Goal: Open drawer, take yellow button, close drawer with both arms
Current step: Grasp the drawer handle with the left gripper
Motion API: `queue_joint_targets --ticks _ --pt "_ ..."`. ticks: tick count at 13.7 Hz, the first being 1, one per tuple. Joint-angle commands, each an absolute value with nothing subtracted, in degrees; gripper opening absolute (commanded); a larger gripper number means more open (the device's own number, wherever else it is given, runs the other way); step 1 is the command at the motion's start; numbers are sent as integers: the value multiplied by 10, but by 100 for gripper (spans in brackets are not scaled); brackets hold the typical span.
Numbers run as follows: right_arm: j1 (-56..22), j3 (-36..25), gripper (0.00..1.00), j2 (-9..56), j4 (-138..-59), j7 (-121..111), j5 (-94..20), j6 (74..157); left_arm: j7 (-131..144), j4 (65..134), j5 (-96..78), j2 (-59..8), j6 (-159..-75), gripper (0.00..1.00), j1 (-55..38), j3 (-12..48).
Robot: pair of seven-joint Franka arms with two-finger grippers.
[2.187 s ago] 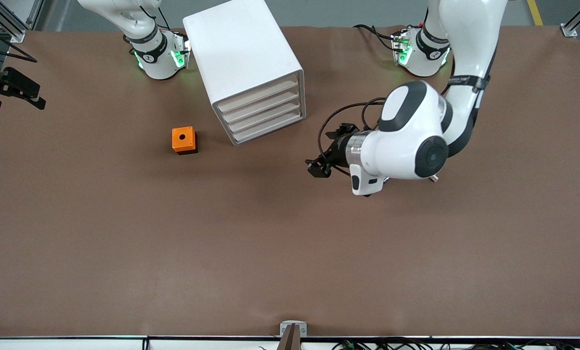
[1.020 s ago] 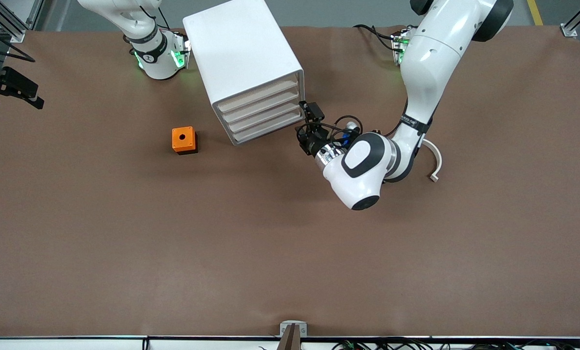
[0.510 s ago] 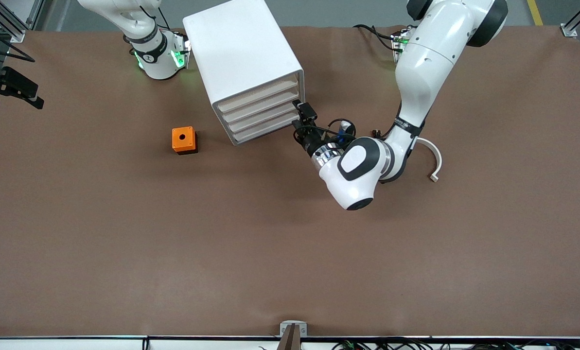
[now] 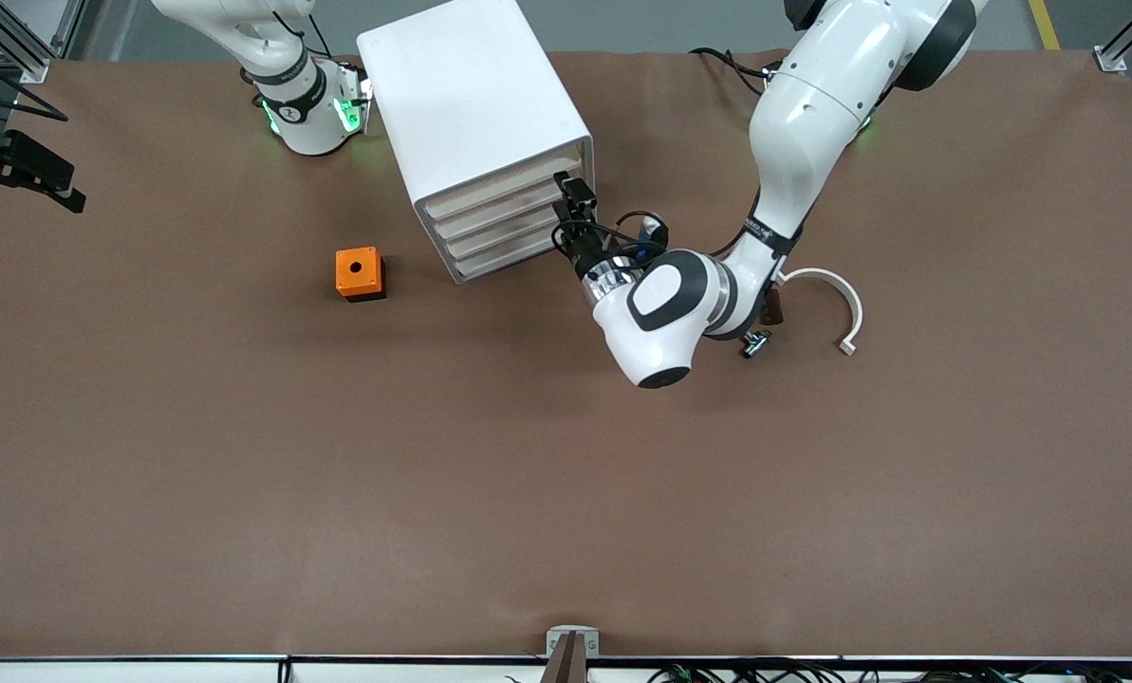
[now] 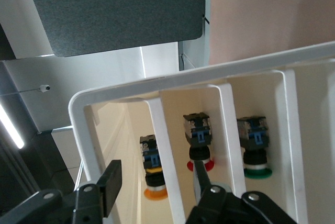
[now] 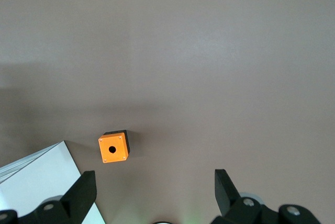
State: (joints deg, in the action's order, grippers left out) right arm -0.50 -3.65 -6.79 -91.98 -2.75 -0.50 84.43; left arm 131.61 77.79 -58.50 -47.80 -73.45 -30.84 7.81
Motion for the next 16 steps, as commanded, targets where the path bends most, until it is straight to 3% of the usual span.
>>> queue_joint_targets --ticks 1,4,10,12,16 --pt "-4 -37 100 -67 -911 -31 -2 839 1338 789 -593 -478 -728 62 -316 78" --pt "-4 -37 100 -63 -909 -31 -2 839 1339 799 -595 -477 -723 61 -322 87" --pt "-5 -37 100 -63 -909 -31 -2 839 1339 824 -594 -482 -711 40 -340 93" --pt "-6 -37 100 -63 -909 -31 -2 839 1337 825 -594 -484 -710 38 -341 93" --pt "-6 -37 100 -63 -909 -31 -2 839 1337 824 -599 -485 -708 17 -348 94"
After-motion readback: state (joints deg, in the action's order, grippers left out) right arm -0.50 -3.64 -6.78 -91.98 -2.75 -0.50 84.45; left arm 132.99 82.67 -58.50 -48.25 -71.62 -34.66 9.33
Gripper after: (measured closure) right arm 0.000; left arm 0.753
